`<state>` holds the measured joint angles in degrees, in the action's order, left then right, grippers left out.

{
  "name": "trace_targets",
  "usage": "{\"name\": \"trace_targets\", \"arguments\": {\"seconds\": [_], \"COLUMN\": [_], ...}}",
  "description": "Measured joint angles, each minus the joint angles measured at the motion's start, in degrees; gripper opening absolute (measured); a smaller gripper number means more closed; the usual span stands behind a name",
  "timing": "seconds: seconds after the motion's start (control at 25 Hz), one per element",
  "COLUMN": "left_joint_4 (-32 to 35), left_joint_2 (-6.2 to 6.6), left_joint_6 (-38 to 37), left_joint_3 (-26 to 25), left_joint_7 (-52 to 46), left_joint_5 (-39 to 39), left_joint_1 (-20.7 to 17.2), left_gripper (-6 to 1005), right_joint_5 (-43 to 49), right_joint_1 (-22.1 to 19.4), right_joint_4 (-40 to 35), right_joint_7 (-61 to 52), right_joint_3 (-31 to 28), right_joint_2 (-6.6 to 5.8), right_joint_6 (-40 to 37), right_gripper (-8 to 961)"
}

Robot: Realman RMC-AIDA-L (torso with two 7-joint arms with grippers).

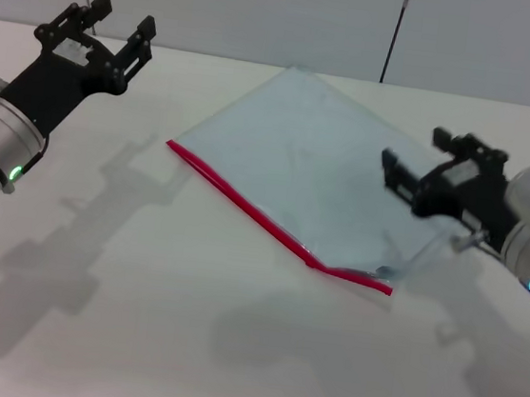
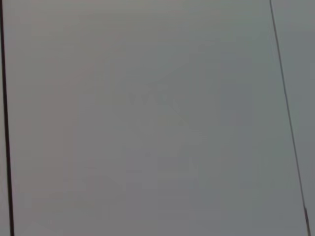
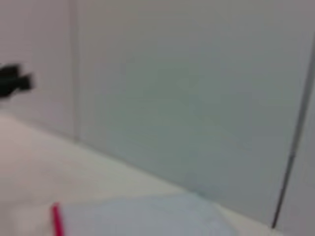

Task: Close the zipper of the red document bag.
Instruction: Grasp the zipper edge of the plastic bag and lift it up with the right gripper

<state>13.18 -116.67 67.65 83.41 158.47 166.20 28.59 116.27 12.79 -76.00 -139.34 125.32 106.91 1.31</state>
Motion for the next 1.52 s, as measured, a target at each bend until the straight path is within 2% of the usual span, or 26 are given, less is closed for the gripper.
{"name": "trace_targets", "arguments": {"seconds": [0.04, 0.08, 0.24, 0.36, 0.52, 0.6, 0.8, 1.2, 1.52], "left_joint_4": [0.0, 0.0, 0.0, -0.5, -0.7, -0.7, -0.7, -0.7, -0.7], "left_joint_2": [0.0, 0.06, 0.07, 0.08, 0.15, 0.15, 0.15, 0.13, 0.13], "left_joint_6": [0.0, 0.0, 0.0, 0.0, 0.0, 0.0, 0.0, 0.0, 0.0], "left_joint_3": [0.0, 0.0, 0.0, 0.0, 0.0, 0.0, 0.0, 0.0, -0.1], "left_joint_7": [0.0, 0.0, 0.0, 0.0, 0.2, 0.3, 0.5, 0.6, 0.6], "left_joint_5": [0.0, 0.0, 0.0, 0.0, 0.0, 0.0, 0.0, -0.1, 0.0], "left_joint_1": [0.0, 0.0, 0.0, 0.0, 0.0, 0.0, 0.0, 0.0, 0.0], "left_gripper": [621, 621, 620, 620, 619, 619, 618, 616, 615], "right_joint_5": [4.0, 4.0, 9.4, 11.3, 16.3, 19.3, 22.3, 26.3, 27.9], "right_joint_1": [-1.2, -1.2, -5.0, -7.6, -10.5, -11.5, -10.6, -7.3, -5.5], "right_joint_4": [-2.1, -2.1, -8.5, -11.6, -13.9, -15.1, -13.8, -14.0, -12.6], "right_joint_7": [1.4, 1.4, 7.2, 12.9, 18.5, 19.9, 21.0, 21.8, 21.8], "right_joint_3": [-1.5, -1.5, -6.3, -9.1, -13.2, -14.6, -14.0, -14.0, -14.2], "right_joint_2": [0.07, 0.07, 1.26, 3.5, 7.51, 8.95, 8.8, 8.93, 9.08], "right_joint_6": [-5.5, -5.5, -17.4, -22.8, -29.8, -33.5, -36.0, -46.4, -44.9], "right_gripper": [702, 702, 702, 703, 703, 703, 704, 703, 702]}}
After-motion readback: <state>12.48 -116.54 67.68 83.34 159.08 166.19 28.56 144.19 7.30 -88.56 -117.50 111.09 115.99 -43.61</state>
